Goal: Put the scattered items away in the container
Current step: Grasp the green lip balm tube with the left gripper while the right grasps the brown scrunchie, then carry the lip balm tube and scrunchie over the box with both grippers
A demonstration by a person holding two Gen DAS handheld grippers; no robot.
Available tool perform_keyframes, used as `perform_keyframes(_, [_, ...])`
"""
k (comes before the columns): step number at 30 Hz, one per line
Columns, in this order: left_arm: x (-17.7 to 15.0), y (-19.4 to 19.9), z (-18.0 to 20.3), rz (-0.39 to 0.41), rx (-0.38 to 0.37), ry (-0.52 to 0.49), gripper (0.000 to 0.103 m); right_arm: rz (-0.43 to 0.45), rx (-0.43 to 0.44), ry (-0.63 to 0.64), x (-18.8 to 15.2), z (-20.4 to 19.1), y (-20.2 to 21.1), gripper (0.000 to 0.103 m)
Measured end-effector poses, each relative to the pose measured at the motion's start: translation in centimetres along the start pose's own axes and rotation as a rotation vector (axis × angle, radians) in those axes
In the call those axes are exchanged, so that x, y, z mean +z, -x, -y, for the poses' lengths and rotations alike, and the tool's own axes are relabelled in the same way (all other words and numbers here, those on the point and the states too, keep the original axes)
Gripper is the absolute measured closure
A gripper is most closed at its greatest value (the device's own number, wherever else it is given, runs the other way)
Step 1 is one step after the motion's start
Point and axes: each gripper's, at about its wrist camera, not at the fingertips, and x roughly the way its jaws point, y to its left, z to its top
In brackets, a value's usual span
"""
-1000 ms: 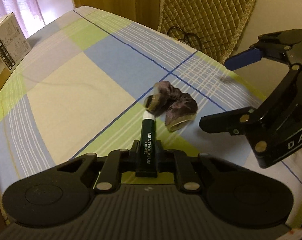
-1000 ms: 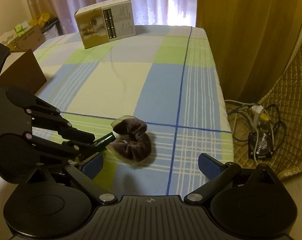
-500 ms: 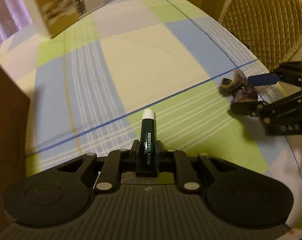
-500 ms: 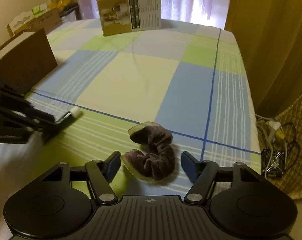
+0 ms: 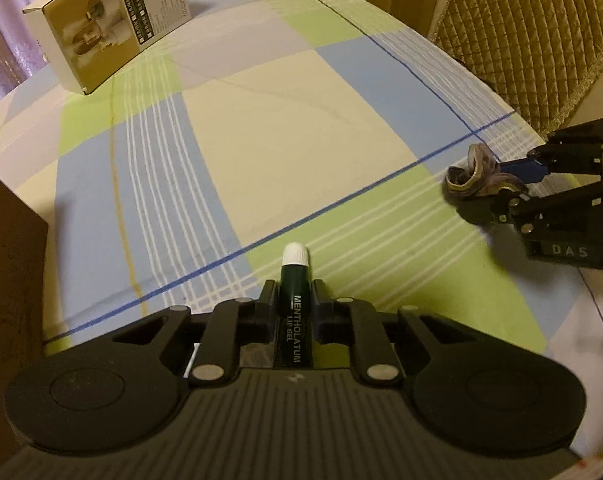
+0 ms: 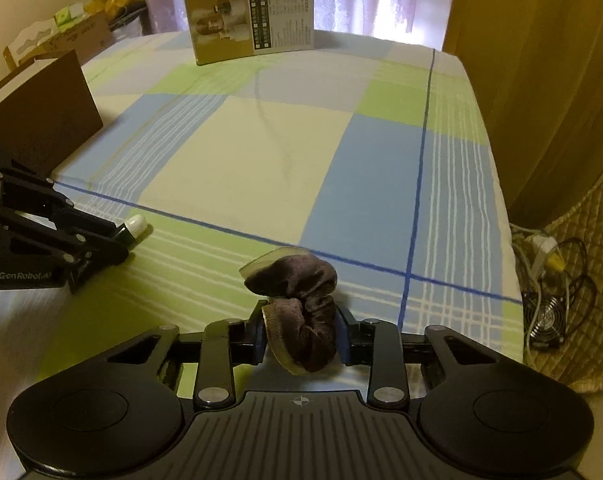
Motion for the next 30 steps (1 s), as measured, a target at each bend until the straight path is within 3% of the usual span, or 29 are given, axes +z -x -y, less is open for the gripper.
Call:
perform_keyframes(12, [-3.3, 2.6, -0.9, -0.006, -0.005, 0.057, 0.090, -0.027, 0.084, 0.002, -0.8, -2.8, 1.9, 0.074])
perform_keyframes(30, [-9.4, 13.2, -3.2, 0.157, -0.028, 0.204, 0.090, 0.030, 0.233, 0.139, 0.1, -11.1, 6.4, 0.074])
